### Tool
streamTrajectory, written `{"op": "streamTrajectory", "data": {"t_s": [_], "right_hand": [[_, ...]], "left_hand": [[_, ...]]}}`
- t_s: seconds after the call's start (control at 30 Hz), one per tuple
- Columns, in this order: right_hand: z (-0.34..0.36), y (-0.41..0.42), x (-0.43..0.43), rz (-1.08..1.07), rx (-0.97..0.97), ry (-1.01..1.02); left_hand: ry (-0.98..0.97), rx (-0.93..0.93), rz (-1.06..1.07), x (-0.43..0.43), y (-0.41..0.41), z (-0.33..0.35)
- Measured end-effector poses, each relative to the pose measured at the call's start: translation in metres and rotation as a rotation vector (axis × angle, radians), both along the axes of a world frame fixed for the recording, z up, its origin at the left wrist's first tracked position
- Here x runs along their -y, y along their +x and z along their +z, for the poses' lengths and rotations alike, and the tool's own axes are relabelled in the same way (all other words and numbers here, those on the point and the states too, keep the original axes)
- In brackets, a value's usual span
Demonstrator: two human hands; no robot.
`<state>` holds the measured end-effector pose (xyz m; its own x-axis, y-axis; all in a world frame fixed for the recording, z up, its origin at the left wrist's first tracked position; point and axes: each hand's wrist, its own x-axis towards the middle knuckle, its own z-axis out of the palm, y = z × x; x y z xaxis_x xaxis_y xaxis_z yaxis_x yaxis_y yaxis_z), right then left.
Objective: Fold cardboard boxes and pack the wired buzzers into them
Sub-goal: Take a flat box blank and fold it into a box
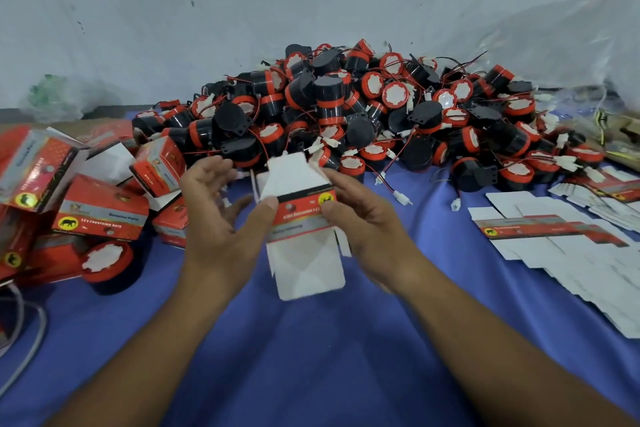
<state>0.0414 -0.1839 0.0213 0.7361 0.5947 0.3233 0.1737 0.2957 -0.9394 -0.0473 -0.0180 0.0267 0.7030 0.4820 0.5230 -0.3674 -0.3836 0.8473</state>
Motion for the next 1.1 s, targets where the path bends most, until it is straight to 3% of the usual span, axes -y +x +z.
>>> {"op": "streamTrajectory", "data": {"t_s": [0.07,0.13,0.27,0.4,0.5,0.63,0.87,0.97,1.1], "right_hand": [[-0.001,0.003,-0.002,-0.019,-0.078,0.085],[-0.002,0.004,-0.002,0.015,-0.099,0.114],[-0.003,0.004,-0.001,0.052,-0.098,0.099],[-0.003,0.002,0.0,-0.077,-0.037,-0.001],[-0.005,-0.001,0.0,-0.194,0.125,-0.136],[-0.006,-0.005,-0.002,-0.187,0.193,-0.146],[-0.016,-0.001,-0.008,-0.262,0.249,-0.184],[-0.017,-0.002,-0.012,-0.199,0.145,-0.112],[-0.019,0.0,-0.01,-0.2,0.107,-0.158]], "left_hand": [[-0.002,-0.061,0.0,0.003,0.002,-0.002],[-0.05,-0.121,-0.146,0.007,0.003,-0.005],[-0.173,-0.102,-0.291,0.012,0.003,-0.004],[-0.216,-0.127,-0.324,0.018,0.003,-0.005],[-0.272,-0.177,-0.309,0.017,0.004,-0.011],[-0.444,-0.128,-0.282,0.011,0.008,-0.014],[-0.26,-0.08,-0.184,0.011,0.01,-0.017],[-0.129,-0.094,-0.099,0.014,0.008,-0.017],[-0.197,-0.135,-0.098,0.012,0.007,-0.018]]}}
